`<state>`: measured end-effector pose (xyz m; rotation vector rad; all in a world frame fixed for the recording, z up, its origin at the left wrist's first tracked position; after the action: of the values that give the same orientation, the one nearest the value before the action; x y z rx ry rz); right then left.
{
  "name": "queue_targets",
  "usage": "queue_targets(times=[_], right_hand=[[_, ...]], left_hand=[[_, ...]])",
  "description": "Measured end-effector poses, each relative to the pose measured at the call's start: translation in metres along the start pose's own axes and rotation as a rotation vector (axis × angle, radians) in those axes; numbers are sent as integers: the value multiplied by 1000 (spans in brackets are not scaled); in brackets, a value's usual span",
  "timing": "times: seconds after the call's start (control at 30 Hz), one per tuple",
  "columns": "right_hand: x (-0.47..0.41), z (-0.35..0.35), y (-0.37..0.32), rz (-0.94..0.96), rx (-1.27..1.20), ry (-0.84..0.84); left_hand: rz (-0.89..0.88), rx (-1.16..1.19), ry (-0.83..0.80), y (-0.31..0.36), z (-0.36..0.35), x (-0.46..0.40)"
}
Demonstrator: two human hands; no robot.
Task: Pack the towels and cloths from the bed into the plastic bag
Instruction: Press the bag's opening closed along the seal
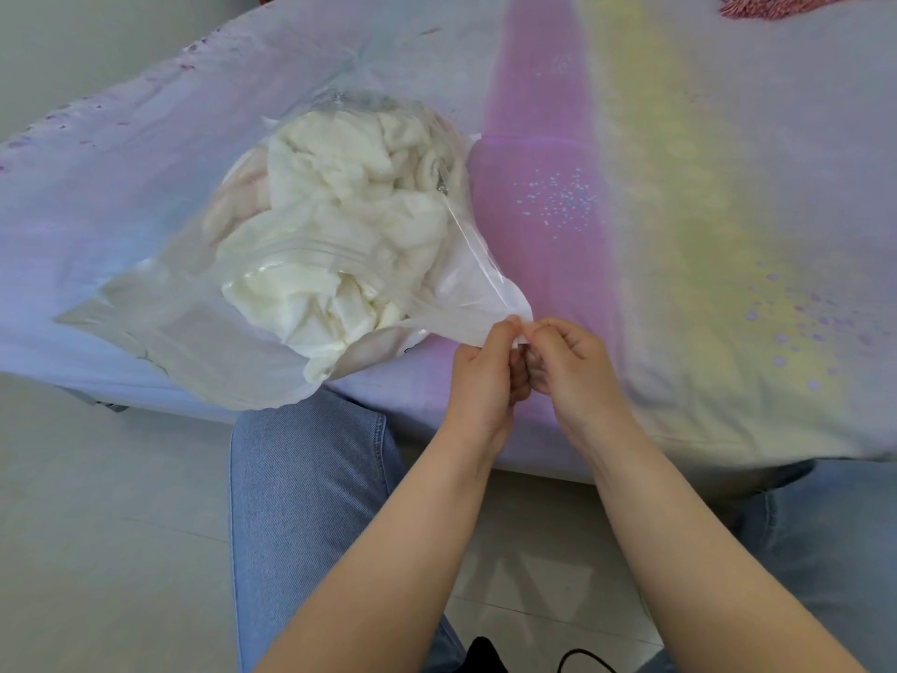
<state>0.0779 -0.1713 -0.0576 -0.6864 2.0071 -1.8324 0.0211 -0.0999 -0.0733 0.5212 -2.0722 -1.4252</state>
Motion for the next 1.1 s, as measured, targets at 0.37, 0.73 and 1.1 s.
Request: queue_targets(times=[0.37, 0.73, 1.1], right_hand=[[-6, -11, -11, -81, 23, -100], [-6, -10, 2, -163, -334, 18], [-1, -29, 10, -305, -738, 52]], left_hand=[[16, -2, -2, 6, 5, 3], [66, 170, 36, 9, 9, 5], [0, 168, 114, 27, 48, 6]])
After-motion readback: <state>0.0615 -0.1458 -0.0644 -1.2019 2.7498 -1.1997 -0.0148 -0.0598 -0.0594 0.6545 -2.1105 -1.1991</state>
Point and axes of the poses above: each hand's wrist, its own x-axis away from the middle knuckle, its own z-axis out of the back of the hand, y = z × x, the point moved 10 cm from there along -x, towards the middle knuckle, and after that the axes turned 1 degree about -z, right-handed, at the moved point
